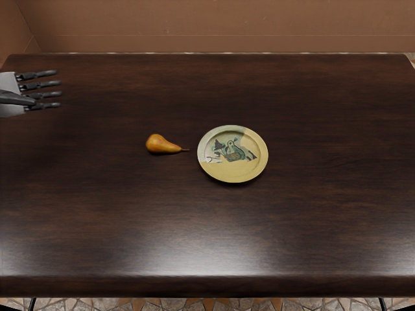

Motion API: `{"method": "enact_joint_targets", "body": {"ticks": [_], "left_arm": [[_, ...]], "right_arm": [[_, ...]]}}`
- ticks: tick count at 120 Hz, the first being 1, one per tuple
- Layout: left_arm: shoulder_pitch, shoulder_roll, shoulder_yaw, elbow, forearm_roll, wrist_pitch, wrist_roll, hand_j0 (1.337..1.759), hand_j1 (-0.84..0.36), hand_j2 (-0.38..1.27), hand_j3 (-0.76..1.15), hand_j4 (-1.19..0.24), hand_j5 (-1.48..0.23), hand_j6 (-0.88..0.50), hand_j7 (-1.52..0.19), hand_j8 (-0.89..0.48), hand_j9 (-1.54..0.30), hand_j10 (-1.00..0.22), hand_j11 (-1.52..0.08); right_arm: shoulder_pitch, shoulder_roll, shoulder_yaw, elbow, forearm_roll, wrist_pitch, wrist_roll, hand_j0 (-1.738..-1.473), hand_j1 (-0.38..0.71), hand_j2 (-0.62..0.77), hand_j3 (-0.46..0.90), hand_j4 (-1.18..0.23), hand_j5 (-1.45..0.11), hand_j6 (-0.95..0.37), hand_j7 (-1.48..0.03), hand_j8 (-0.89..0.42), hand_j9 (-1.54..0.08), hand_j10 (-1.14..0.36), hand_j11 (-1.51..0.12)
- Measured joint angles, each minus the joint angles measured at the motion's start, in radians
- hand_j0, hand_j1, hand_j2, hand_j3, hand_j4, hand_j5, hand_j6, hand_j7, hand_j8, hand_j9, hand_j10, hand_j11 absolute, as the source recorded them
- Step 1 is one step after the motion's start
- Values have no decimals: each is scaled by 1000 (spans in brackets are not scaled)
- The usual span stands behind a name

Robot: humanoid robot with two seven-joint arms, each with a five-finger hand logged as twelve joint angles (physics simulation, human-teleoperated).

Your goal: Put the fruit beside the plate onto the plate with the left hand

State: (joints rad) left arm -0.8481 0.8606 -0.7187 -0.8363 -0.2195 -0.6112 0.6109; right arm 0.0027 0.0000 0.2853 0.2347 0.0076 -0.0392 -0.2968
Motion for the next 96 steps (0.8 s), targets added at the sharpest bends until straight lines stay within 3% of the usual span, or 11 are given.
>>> {"method": "enact_joint_targets", "body": {"ticks": [19, 37, 57, 70, 83, 96], "left_arm": [[-27, -51, 19, 0, 7, 0, 0, 1658, 302, 8, 0, -35, -50, -34, -50, -34, -50, -36, -50], [-200, -192, 108, 0, 123, 0, 0, 1658, 304, 7, 0, -35, -48, -34, -49, -34, -49, -35, -49], [-329, -368, 161, -8, 493, 0, 0, 1658, 303, 7, 0, -37, -50, -37, -50, -37, -50, -37, -50], [-344, -475, 194, -75, 818, 6, 0, 1658, 300, 8, 0, -40, -53, -40, -53, -40, -53, -40, -53], [-344, -517, 270, -170, 1129, 223, 0, 1658, 299, 8, 0, -42, -54, -43, -54, -42, -54, -42, -54], [-342, -553, 359, -209, 1324, 465, 0, 1658, 299, 9, 0, -43, -55, -44, -54, -44, -54, -43, -54]], "right_arm": [[0, 0, 0, 0, 0, 1, 0, -1658, -349, 0, 0, 0, 0, 0, 0, 0, 0, 0, 0], [1, 0, 0, 0, 0, 1, 0, -1658, -349, 0, 0, 0, 0, 0, 0, 0, 0, 0, 0], [2, 0, 0, 0, 0, 1, 0, -1658, -349, 0, 0, 0, 0, 0, 0, 0, 0, 0, 0], [2, 0, 0, 0, 0, 1, 0, -1658, -349, 0, 0, 0, 0, 0, 0, 0, 0, 0, 0], [2, 0, 0, 0, 0, 1, -1, -1658, -349, 0, 0, 0, 0, 0, 0, 0, 0, 0, 0], [2, 0, 0, 0, 0, 1, 0, -1658, -349, 0, 0, 0, 0, 0, 0, 0, 0, 0, 0]]}}
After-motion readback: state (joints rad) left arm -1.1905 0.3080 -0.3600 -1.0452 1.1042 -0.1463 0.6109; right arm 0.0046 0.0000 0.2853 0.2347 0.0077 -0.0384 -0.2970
